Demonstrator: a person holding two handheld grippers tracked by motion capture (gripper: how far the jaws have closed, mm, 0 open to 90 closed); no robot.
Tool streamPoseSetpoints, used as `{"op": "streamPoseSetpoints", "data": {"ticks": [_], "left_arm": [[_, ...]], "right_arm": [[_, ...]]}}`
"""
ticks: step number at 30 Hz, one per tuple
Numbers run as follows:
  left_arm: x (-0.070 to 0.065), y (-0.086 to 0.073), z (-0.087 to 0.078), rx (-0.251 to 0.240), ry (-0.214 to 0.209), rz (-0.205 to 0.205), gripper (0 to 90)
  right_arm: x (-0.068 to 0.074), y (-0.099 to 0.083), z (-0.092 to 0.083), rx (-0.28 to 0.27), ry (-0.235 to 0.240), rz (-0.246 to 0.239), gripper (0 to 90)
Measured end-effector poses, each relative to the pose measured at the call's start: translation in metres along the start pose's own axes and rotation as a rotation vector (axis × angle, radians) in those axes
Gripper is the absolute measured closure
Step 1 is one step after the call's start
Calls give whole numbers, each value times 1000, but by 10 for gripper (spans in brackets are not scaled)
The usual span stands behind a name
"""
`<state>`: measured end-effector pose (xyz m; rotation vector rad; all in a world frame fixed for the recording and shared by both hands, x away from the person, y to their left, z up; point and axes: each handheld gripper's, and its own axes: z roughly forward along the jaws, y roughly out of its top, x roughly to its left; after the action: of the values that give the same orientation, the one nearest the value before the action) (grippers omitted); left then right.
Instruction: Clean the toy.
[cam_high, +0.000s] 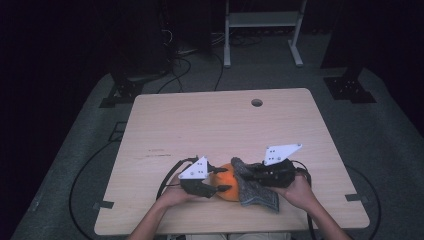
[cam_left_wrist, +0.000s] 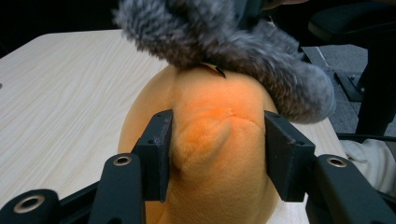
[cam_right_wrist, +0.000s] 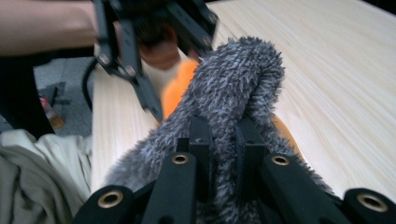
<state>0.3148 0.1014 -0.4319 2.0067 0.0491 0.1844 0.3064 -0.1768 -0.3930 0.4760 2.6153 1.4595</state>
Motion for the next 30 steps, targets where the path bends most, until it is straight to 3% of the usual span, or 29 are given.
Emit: {"op": "streamPoseSetpoints", "data": {"ticks": [6,9,13,16,19,21,22,27,30], "left_arm": [[-3,3,5,1,2,13,480],[-5,4,5,4,0,26,483],[-7,5,8,0,-1,39,486],[-7,5,7,-2,-5,31,484],[-6,2,5,-25,20,8,417],[-2,-1,6,-42,21,-42,362],[-1,-1,6,-41,19,-49,361],[-2,2,9,-33,25,-38,406],[-3,3,11,-32,28,-28,430]], "right_arm": [[-14,-26,-12,17,-7,91,801],[-12,-28,-19,12,-8,88,800],[-1,-12,-21,-56,38,58,799],[5,-3,-12,-22,39,21,800],[0,-9,-6,-9,35,42,801],[-2,-14,-7,-13,16,50,801],[-3,-17,-9,-17,10,61,801],[-7,-28,-15,-4,-20,79,800],[-3,-23,-20,-12,-16,67,799]]}}
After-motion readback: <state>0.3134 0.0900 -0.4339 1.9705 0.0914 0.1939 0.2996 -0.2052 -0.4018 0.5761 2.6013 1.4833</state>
